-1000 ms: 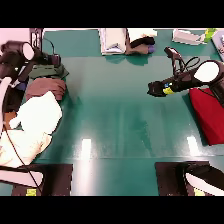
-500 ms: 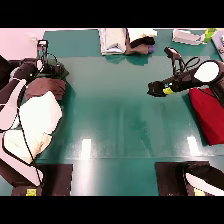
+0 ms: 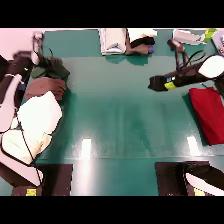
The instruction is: Fold the shirts.
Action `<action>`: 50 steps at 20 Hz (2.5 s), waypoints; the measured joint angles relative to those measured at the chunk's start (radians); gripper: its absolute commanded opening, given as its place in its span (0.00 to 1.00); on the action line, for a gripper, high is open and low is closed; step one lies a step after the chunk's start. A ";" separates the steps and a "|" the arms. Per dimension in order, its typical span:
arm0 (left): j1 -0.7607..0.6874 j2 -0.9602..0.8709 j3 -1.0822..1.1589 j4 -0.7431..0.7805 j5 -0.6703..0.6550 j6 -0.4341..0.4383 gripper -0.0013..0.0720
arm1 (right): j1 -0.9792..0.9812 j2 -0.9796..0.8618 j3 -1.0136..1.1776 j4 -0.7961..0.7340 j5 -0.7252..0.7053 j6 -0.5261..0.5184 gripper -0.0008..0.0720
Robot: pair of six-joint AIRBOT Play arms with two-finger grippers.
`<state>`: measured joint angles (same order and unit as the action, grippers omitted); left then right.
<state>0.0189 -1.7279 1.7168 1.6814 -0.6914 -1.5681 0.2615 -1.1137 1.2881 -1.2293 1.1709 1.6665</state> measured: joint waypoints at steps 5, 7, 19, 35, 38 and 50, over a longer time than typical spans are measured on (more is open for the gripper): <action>-0.057 0.303 0.114 -0.002 -0.045 0.092 0.06 | 0.000 0.001 0.250 -0.002 0.008 0.000 0.04; -0.106 0.433 0.132 -0.002 -0.077 0.143 0.06 | 0.000 0.001 0.347 -0.003 0.010 0.000 0.04; -0.631 0.541 0.000 -0.201 -0.491 0.314 0.53 | -0.002 0.011 0.653 -0.042 0.039 -0.001 0.04; -0.440 0.425 -0.442 -0.236 -0.505 0.019 0.82 | -0.003 0.166 0.342 -0.055 -0.076 0.000 0.04; -0.428 0.386 -0.549 -0.305 -0.411 -0.006 0.82 | -0.003 0.143 0.330 -0.050 -0.076 0.002 0.04; -0.500 0.212 -0.570 -0.436 -0.304 0.033 0.06 | 0.000 0.044 0.325 -0.051 0.028 0.002 0.04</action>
<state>-0.4812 -1.5158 1.1465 1.2449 -0.9958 -1.5349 0.2611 -1.0698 1.6131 -1.2808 1.1992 1.6680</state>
